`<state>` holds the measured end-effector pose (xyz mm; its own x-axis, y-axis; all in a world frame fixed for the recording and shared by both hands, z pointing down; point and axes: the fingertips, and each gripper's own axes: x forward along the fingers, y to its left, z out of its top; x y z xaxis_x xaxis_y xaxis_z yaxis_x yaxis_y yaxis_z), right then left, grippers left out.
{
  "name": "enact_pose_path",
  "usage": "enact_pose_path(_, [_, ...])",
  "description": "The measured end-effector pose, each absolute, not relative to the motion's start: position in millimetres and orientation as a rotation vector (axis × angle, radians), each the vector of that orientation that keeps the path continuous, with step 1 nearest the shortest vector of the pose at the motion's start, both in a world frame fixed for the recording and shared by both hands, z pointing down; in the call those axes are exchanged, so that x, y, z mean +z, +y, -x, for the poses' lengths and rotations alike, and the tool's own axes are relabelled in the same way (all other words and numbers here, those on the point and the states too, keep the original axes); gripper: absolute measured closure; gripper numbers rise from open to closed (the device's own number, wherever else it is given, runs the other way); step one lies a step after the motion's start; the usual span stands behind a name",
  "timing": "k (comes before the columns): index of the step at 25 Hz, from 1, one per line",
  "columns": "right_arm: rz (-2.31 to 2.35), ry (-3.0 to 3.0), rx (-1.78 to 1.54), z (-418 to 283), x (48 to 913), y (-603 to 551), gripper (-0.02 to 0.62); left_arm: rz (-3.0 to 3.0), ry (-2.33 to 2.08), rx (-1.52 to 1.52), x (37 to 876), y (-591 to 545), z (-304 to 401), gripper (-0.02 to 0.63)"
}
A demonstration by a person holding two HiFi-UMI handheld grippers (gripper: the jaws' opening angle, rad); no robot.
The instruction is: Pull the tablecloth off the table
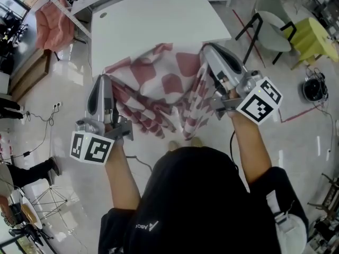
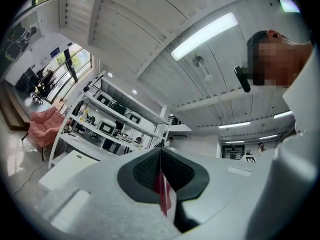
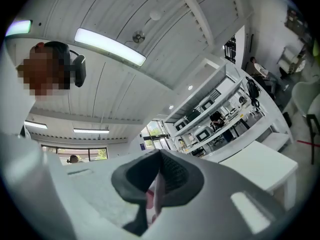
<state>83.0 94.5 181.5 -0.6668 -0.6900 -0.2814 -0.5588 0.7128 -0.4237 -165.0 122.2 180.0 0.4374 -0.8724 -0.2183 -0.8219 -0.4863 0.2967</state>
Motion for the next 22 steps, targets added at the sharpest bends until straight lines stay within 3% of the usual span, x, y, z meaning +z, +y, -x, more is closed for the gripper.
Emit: enact_pose_path(22, [1.104,2.507,-0.363,-102,208,100,0.592,-2.557,-1.418,-0.507,201,119,153,0.595])
